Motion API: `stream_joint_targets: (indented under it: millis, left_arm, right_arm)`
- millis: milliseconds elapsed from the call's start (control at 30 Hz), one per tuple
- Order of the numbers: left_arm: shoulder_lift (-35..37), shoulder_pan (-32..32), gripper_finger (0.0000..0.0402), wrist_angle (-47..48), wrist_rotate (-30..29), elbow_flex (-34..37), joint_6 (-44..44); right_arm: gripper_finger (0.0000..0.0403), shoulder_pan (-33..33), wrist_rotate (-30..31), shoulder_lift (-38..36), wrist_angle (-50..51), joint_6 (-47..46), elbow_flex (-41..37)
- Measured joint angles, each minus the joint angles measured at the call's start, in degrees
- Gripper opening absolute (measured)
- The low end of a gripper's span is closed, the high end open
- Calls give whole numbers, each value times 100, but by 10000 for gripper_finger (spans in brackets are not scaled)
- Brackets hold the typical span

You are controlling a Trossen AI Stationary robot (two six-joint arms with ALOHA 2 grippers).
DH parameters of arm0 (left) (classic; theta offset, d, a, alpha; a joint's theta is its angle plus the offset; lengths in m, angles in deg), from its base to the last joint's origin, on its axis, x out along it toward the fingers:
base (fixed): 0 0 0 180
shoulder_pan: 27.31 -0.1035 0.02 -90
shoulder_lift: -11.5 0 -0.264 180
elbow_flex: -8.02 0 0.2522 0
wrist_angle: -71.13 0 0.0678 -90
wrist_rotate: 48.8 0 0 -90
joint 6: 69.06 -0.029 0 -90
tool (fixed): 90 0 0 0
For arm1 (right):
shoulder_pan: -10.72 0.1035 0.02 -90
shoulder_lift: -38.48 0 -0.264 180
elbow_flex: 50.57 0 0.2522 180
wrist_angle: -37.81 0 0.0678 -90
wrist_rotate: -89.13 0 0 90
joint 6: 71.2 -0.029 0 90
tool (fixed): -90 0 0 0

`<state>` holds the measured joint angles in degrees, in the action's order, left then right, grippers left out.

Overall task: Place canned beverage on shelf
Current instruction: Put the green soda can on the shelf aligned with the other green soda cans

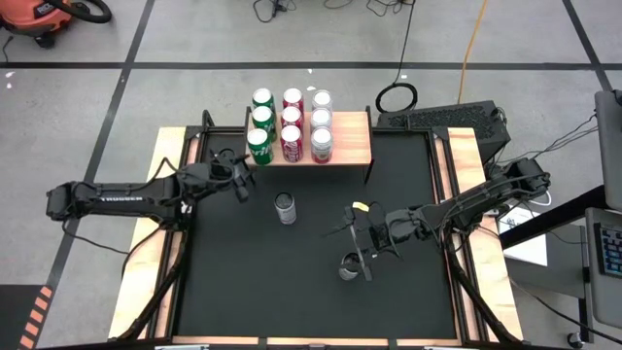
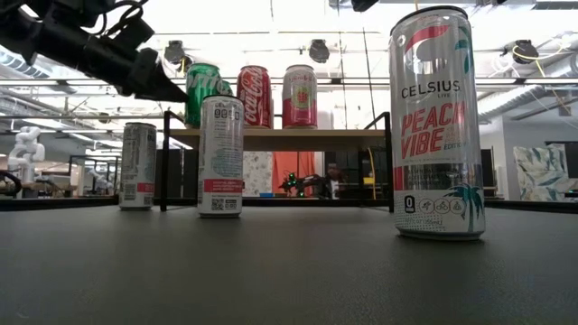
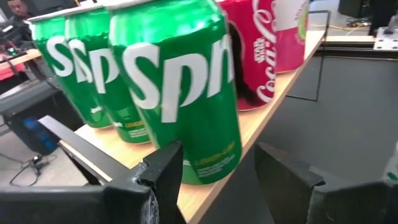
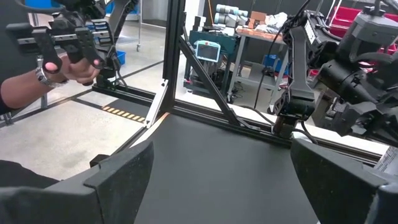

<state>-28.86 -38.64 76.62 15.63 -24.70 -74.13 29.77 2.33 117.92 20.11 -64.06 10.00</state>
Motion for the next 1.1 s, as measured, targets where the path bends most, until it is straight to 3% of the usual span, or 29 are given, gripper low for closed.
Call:
stream_joint_targets:
  millis: [667, 900, 1100]
  left_arm:
    - [-574, -292, 198, -443, 170, 0, -134]
    - [-542, 148, 198, -86, 366, -4, 272]
    - [-820, 413, 198, -805, 438, -5, 14]
  right_arm:
    - [359, 2, -2, 0, 2, 0, 0]
    - [359, 9, -26, 0, 78, -44, 0]
    - [359, 9, -26, 0, 86, -7, 0]
